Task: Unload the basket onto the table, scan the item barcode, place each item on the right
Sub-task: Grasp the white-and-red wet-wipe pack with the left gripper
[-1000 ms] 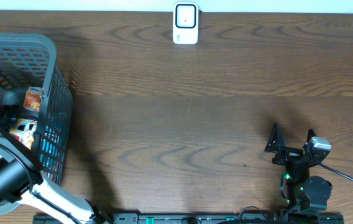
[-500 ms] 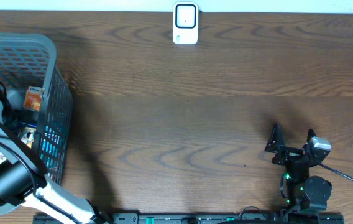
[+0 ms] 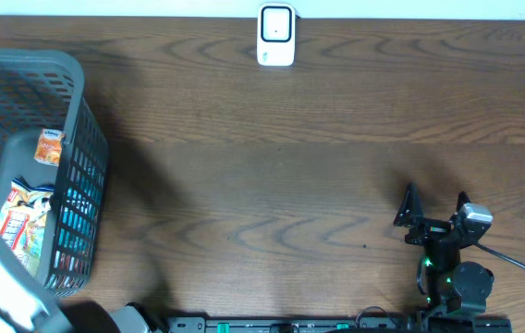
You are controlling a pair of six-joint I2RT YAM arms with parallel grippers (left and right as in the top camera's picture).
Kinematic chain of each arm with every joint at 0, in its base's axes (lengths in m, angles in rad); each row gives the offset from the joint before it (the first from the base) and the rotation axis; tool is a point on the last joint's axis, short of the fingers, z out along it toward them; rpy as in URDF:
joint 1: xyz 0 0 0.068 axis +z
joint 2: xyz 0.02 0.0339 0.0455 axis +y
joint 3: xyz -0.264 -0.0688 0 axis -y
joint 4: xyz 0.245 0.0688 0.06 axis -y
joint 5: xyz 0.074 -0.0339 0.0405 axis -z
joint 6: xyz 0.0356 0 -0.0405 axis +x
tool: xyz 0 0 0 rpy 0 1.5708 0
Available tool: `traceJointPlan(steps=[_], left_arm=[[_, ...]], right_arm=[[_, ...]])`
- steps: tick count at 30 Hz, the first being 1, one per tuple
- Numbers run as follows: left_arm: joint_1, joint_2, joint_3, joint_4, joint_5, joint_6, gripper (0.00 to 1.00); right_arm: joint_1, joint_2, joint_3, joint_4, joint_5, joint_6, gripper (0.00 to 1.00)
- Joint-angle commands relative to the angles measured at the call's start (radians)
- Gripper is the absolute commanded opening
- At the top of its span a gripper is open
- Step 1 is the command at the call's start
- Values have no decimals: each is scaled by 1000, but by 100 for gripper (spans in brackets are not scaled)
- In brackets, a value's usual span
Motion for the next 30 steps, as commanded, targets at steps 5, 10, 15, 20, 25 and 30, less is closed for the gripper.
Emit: traceJointPlan(steps=[5, 10, 15, 20, 25, 30], left_arm=[[1, 12, -52, -149, -130, -111, 98], [21, 66, -163, -223, -220, -227, 98], [80, 111, -311, -164, -219, -336, 98], [133, 115, -411, -124, -198, -631, 98], [138, 115, -424, -123, -54, -977, 98], [138, 118, -424, -65, -43, -1132, 98]], right_arm=[[6, -6, -2, -3, 2, 11, 99], [6, -6, -2, -3, 2, 11, 99], [6, -6, -2, -3, 1, 11, 99], [6, -6, -2, -3, 2, 11, 99], [6, -6, -2, -3, 1, 11, 99], [6, -5, -2, -3, 2, 11, 99]])
